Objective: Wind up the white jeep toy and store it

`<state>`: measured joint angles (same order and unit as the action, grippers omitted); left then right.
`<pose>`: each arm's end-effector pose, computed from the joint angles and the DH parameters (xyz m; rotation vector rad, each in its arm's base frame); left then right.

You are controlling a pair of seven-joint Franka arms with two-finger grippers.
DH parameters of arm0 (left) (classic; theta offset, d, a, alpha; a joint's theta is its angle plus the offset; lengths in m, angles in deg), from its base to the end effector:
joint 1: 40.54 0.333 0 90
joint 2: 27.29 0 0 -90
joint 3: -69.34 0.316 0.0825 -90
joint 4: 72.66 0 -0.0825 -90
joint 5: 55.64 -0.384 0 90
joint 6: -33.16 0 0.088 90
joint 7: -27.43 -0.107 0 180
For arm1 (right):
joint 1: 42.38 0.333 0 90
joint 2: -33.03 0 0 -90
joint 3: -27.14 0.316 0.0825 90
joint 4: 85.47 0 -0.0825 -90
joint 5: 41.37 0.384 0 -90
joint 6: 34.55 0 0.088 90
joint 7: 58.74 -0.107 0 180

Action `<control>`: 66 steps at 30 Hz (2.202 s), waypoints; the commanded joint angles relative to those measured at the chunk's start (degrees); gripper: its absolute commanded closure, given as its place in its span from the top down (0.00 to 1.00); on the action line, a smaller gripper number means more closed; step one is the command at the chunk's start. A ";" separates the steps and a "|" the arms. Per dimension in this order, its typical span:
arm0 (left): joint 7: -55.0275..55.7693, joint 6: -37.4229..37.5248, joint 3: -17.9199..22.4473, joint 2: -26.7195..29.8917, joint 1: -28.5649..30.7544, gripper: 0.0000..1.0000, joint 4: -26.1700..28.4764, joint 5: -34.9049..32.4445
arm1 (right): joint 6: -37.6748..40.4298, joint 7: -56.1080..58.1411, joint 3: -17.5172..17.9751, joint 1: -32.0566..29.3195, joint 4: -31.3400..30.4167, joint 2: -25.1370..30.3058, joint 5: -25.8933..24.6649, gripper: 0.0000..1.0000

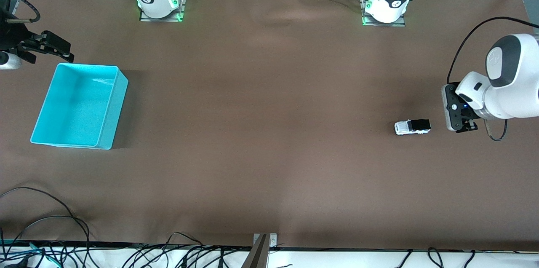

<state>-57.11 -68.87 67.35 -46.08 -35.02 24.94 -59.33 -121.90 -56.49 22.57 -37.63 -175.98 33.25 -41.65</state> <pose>0.6177 0.0454 0.3835 2.2502 -1.9633 -0.3219 0.5481 0.0011 0.6185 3.1362 0.0664 -0.0806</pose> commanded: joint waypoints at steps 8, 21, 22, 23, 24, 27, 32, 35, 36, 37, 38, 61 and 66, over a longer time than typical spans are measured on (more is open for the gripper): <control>-6.07 -11.33 -0.21 -7.40 2.48 1.00 2.15 -0.96 | -0.10 0.03 0.09 -0.18 1.48 -0.84 -0.86 1.00; -6.42 -29.27 -0.47 -7.40 3.36 1.00 15.07 -0.26 | -0.10 0.03 0.09 -0.27 1.48 -0.84 -0.86 1.00; -6.42 -29.89 -0.47 -7.40 3.36 1.00 15.43 -0.26 | -0.10 0.03 0.09 -0.27 1.48 -0.84 -0.86 1.00; -6.42 -30.41 -0.47 -7.40 3.36 1.00 15.69 -0.26 | -0.10 0.03 0.09 -0.27 1.48 -0.84 -0.86 1.00; -6.42 -30.85 -0.47 -7.40 3.36 1.00 15.95 -0.18 | -0.10 0.03 0.09 -0.27 1.48 -0.84 -0.86 1.00; -6.34 -33.13 -0.47 -7.49 3.45 1.00 17.80 0.35 | -0.10 0.03 0.09 -0.27 1.48 -0.84 -0.86 1.00; -6.34 -36.74 -0.56 -7.84 3.10 1.00 20.17 3.16 | -0.10 0.03 0.09 -0.27 1.48 -0.84 -0.77 1.00; -6.34 -37.63 -0.56 -8.45 3.18 1.00 20.44 3.17 | -0.10 0.03 0.09 -0.27 1.48 -0.84 -0.77 1.00; -6.42 -37.63 -0.56 -8.54 3.18 1.00 20.44 3.17 | -0.10 0.03 0.09 -0.27 1.48 -0.76 -0.77 1.00; -6.42 -37.63 -0.65 -8.63 3.27 1.00 20.44 3.17 | -0.10 0.03 0.09 -0.27 1.48 -0.84 -0.77 1.00; -6.42 -37.71 -0.65 -8.72 3.27 0.98 20.44 3.17 | -0.10 0.03 0.09 -0.27 1.48 -0.84 -0.77 1.00; -8.09 -37.63 -1.79 -8.72 3.54 0.06 20.26 3.17 | -0.10 0.03 0.09 -0.27 1.48 -0.84 -0.77 1.00; -9.15 -37.63 -1.79 -9.07 4.06 0.06 20.18 3.17 | -0.10 0.03 0.09 -0.27 1.48 -0.84 -0.77 1.00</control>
<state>-63.15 -106.10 66.06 -55.15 -32.07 44.83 -57.57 -122.31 -56.49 22.56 -37.72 -175.97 32.88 -41.71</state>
